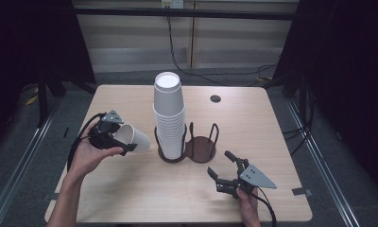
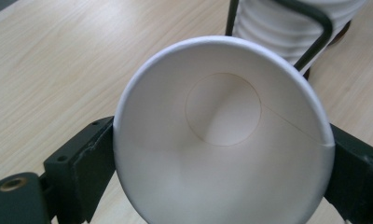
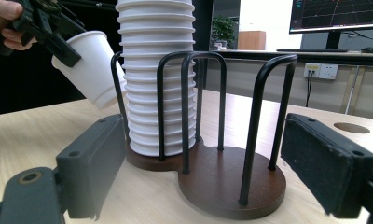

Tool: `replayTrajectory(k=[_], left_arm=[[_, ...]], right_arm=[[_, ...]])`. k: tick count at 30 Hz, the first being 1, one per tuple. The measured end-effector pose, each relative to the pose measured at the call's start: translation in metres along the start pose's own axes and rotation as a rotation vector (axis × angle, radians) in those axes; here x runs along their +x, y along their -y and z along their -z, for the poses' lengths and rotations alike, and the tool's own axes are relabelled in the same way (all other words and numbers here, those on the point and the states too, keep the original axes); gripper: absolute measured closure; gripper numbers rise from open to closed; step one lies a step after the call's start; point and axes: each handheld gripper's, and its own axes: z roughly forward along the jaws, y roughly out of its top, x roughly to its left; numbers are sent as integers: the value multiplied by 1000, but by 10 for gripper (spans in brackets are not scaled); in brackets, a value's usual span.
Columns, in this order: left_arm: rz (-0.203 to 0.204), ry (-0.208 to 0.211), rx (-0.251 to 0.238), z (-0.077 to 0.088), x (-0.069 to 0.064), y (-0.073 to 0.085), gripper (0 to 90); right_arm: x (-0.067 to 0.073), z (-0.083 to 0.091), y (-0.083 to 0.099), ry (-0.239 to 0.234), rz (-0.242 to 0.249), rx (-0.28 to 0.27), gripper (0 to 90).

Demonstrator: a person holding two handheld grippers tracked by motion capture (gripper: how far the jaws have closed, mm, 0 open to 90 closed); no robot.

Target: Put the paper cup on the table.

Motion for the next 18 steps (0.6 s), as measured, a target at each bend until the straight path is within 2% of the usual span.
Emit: replayTrajectory(k=[1,5,7,9,14,16,18], left_arm=[[-3,-19,22,-1,1,-1,89],[6,-38,70,-5,3,-3,87],[9,-39,77,-7,3,-3,87],[5,-12,106,-10,5,-5,87],[18,-20,153,-18,9,-8,84],[16,-10,168,-21,8,-8,84],[-1,-20,194,-25,10,-9,84]], right_arm=[[0,0,0,2,0,-1,134],[0,0,0,1,0,-1,135],[0,0,0,2,0,-1,134],[0,0,0,2,0,-1,134],[0,0,0,1,1,-1,134],[0,0,0,0,0,0,138],[0,0,0,-2,0,-1,139]])
